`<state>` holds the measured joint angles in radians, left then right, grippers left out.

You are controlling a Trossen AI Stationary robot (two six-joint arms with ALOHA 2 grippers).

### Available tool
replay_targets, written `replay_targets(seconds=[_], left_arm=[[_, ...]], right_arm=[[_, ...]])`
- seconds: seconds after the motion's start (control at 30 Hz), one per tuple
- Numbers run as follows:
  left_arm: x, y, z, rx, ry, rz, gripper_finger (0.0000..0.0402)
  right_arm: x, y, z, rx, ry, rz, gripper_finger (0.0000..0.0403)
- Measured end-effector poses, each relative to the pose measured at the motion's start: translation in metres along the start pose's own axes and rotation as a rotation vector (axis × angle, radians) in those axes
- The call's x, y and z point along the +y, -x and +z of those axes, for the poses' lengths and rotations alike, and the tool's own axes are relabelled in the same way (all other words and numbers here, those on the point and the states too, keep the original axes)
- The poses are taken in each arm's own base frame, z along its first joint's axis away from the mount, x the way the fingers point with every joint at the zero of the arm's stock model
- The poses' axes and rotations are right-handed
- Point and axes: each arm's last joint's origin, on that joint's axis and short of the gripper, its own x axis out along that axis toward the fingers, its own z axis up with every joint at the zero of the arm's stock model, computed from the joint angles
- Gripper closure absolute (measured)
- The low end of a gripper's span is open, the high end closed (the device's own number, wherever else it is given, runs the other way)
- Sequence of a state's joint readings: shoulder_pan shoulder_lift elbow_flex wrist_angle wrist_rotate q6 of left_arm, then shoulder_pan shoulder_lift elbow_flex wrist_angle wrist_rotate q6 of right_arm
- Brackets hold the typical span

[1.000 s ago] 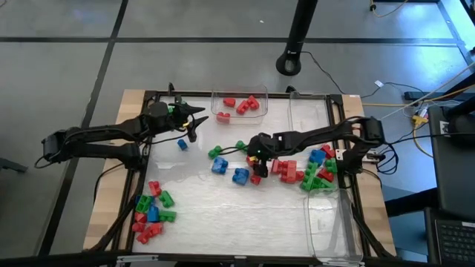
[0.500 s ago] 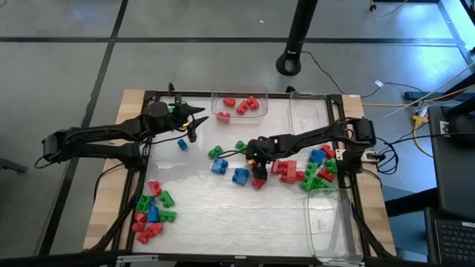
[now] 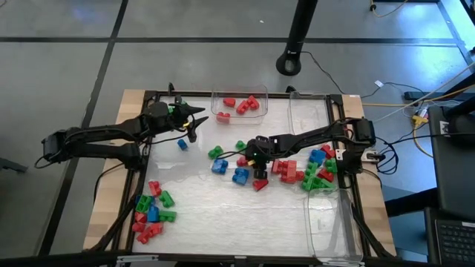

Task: Sort blocks
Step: Put the red game piece into the top left transparent bin

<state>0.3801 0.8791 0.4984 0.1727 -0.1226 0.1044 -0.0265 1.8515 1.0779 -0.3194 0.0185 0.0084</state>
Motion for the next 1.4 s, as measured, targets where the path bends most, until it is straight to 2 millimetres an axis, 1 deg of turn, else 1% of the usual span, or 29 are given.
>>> replay_targets(seconds=[0.13,0.23,0.33,0.4,0.47,0.53,0.6,0.67,0.73,0.8,0.87,0.93,1.03,1.13,1.3,1.4], left_arm=[[0.0,0.0,0.0,0.0,0.0,0.0,0.0243],[0.0,0.0,0.0,0.0,0.0,0.0,0.0243],[0.0,0.0,0.0,0.0,0.0,0.0,0.0243],[0.0,0.0,0.0,0.0,0.0,0.0,0.0243],[0.0,0.0,0.0,0.001,0.0,0.0,0.0243],[0.0,0.0,0.0,0.0,0.0,0.0,0.0243],[0.0,0.0,0.0,0.0,0.0,0.0,0.0243],[0.0,0.0,0.0,0.0,0.0,0.0,0.0243],[0.0,0.0,0.0,0.001,0.0,0.0,0.0243],[0.0,0.0,0.0,0.001,0.0,0.0,0.0243],[0.0,0.0,-0.001,0.006,-0.001,-0.001,0.0243],[0.0,0.0,-0.001,0.007,-0.001,-0.001,0.0243],[0.0,0.0,-0.001,0.007,-0.001,-0.001,0.0243],[0.0,0.0,-0.001,0.007,-0.01,0.0,0.0243],[0.0,0.0,-0.001,0.006,-0.009,0.0,0.0243],[0.0,0.0,-0.001,0.006,-0.009,0.0,0.0243]], right_arm=[[0.0,0.0,0.001,-0.009,0.03,0.0,0.0325],[0.0,0.0,0.0,-0.003,0.044,0.003,0.0352],[0.001,0.002,0.001,0.0,0.089,0.036,0.0365],[0.001,0.009,0.004,0.009,0.144,0.038,0.0362],[0.001,0.022,0.013,0.007,0.188,0.03,0.0346],[0.0,0.033,0.021,0.008,0.232,0.018,0.0318],[0.001,0.04,0.031,-0.027,0.281,0.012,0.0282],[0.004,0.043,0.038,-0.075,0.337,0.017,0.0239],[0.006,0.039,0.043,-0.123,0.389,0.015,0.0195],[0.006,0.03,0.042,-0.112,0.417,0.017,0.0156],[0.004,0.021,0.039,-0.084,0.441,0.019,0.0125],[0.0,0.014,0.037,-0.061,0.457,0.019,0.0103],[-0.002,0.005,0.036,-0.05,0.476,0.021,0.0089],[-0.001,0.002,0.038,-0.076,0.491,0.013,0.009],[-0.002,0.002,0.039,-0.086,0.512,0.001,0.0112],[-0.002,-0.003,0.037,-0.074,0.514,0.006,0.0129]])
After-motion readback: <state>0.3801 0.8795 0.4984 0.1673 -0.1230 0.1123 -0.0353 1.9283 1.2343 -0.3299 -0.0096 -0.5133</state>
